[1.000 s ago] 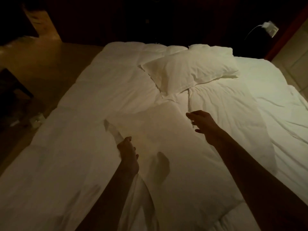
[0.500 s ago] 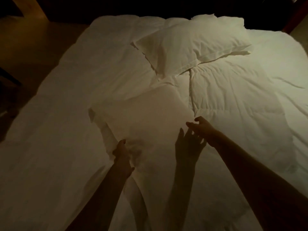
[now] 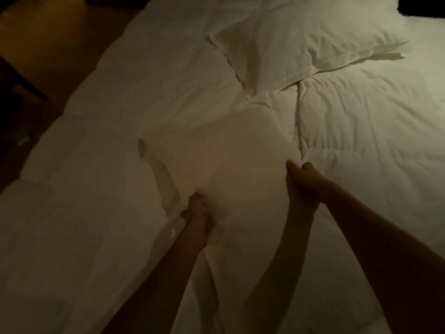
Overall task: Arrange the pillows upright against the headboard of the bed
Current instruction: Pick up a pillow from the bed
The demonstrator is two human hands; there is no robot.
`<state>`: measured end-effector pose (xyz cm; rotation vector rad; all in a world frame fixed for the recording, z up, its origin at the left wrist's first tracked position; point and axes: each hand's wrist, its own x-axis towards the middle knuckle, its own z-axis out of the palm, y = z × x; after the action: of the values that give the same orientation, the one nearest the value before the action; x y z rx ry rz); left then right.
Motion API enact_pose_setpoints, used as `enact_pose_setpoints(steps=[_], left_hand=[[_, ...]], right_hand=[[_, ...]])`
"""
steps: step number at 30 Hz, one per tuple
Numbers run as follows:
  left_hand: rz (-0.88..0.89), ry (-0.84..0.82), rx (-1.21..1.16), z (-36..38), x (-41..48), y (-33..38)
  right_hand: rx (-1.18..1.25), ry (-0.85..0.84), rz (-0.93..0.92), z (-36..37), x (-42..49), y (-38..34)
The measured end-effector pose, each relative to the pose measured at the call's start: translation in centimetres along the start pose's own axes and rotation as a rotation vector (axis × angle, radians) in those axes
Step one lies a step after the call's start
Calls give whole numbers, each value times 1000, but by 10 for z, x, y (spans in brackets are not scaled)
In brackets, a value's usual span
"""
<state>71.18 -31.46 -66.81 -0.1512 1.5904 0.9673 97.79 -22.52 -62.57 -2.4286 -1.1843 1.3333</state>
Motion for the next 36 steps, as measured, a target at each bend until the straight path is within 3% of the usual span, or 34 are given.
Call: enact_pose_setpoints(steps=[6,10,15,27,36], left_hand=[[-38,-126,106,-6,18,-10],[-3,-2,173,-8,24,-17],[88,-36,134,-21,60,-30],[226,-80,145,-19,19,-31],[270,-202,124,-20,4,-22]], right_hand=[[52,17,47,8,11,-2],[64,31,33,14,10,-5],[102,83,-19,18,3,-7],[193,192,-124,12,-41,1],[227,263,-167,-22,-108,-2]])
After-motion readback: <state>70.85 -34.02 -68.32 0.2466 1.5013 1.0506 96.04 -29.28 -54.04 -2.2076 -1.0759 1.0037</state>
